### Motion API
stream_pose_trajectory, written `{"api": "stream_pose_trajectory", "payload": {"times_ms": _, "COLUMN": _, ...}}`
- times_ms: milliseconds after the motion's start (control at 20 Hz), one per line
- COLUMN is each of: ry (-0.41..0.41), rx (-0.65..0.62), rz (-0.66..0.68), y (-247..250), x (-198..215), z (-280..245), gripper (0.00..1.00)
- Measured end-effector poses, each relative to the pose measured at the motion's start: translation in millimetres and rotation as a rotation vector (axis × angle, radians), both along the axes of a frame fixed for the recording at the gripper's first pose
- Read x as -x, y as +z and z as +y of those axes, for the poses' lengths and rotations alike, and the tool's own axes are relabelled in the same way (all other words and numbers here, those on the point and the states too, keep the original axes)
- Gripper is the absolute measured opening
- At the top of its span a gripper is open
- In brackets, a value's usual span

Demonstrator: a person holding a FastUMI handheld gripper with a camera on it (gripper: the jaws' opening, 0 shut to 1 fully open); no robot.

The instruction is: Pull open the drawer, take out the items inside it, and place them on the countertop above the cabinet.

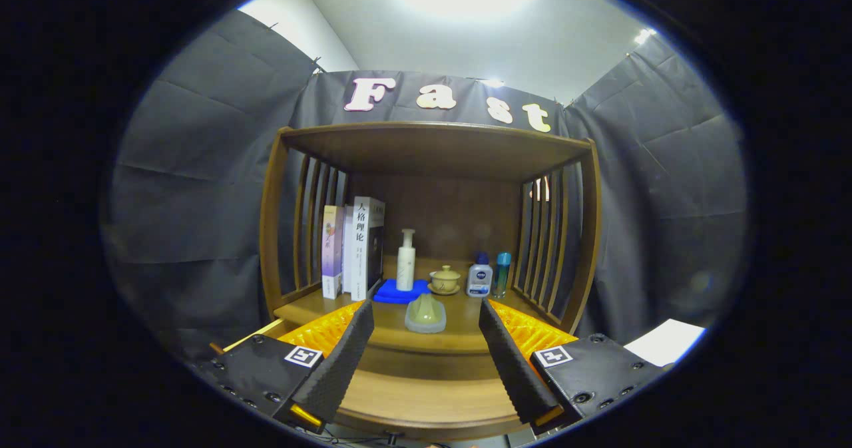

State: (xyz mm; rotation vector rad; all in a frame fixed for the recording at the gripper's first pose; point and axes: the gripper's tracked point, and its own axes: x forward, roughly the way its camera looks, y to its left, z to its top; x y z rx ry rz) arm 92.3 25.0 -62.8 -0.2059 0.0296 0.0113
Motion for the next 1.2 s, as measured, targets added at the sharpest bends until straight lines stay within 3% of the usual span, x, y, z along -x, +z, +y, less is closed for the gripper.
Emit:
{"api": "stream_pose_trajectory", "payload": {"times_ms": 550, "ry": 0.01, "rx": -0.041, "rz": 0.029, "y": -97.4, "x": 73.3, "z": -1.8, "gripper": 1.0}}
{"api": "stream_pose_trajectory", "payload": {"times_ms": 1200, "ry": -0.02, "rx": -0.052, "rz": 0.107, "y": -171.4, "x": 72.0, "z": -5.9, "gripper": 1.0}}
